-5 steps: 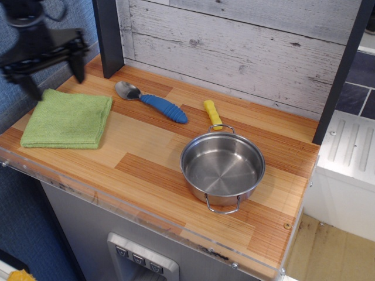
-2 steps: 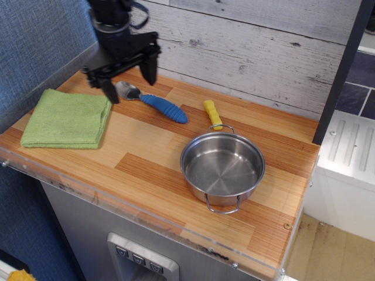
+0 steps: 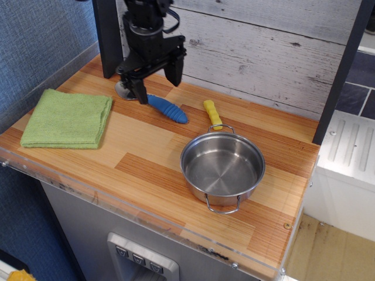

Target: Place blue spoon on top of green cloth.

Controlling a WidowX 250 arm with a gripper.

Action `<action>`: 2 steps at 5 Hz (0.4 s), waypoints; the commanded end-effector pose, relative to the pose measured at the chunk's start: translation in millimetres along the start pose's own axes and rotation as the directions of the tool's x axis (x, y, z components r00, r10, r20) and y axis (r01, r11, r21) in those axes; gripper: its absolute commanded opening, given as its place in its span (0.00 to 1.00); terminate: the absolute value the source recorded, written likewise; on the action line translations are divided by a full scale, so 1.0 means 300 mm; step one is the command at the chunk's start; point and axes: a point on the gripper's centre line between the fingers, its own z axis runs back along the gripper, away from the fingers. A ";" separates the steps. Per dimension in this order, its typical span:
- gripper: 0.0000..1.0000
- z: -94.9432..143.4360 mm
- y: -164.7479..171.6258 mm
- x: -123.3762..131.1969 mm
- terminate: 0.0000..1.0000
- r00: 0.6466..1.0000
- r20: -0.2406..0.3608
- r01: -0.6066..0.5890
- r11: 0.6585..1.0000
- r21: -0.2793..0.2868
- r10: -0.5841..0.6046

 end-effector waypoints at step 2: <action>1.00 -0.063 -0.047 0.003 0.00 1.000 0.027 -0.012 0.998 0.056 0.010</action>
